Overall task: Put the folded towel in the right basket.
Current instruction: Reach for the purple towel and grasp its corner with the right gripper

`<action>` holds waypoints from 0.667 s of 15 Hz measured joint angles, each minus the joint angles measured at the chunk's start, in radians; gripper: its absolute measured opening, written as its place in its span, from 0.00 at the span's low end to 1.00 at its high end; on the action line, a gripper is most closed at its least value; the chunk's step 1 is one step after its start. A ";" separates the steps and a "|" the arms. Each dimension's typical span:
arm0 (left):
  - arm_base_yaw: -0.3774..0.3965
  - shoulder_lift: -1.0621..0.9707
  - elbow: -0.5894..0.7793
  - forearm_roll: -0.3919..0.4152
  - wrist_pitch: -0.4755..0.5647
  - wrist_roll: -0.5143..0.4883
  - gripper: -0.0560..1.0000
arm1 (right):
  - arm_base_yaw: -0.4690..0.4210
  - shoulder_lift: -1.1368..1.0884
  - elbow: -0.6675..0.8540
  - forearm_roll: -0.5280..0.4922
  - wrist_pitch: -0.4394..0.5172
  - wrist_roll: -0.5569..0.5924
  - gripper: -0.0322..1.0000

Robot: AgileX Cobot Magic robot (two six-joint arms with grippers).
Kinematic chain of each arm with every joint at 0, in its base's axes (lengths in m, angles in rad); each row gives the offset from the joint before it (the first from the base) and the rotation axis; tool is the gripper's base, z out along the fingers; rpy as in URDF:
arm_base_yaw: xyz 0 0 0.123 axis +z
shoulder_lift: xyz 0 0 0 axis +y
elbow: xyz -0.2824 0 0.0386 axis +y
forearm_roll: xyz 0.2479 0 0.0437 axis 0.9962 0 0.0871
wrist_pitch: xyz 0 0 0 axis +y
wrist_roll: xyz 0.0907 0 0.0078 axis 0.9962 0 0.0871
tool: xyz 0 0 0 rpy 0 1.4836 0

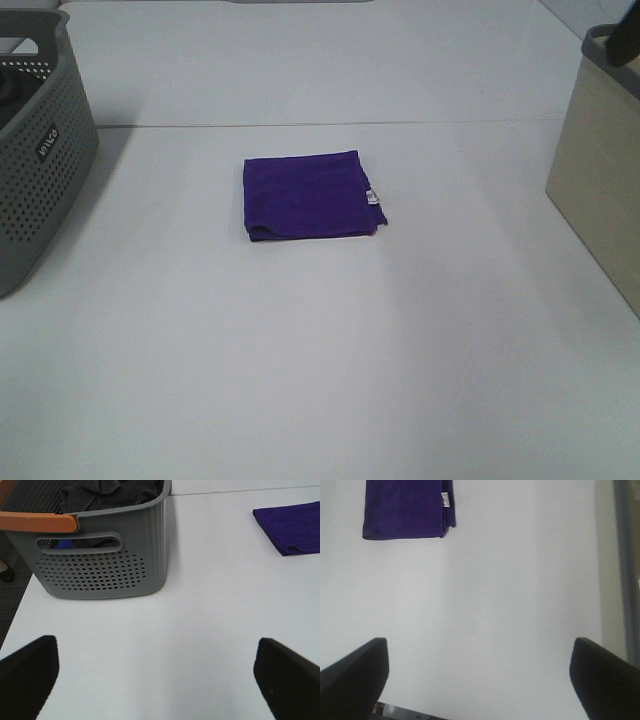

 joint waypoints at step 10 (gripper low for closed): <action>0.000 0.000 0.000 0.000 0.000 0.000 0.99 | 0.217 0.912 -0.743 0.097 -0.037 -0.020 0.95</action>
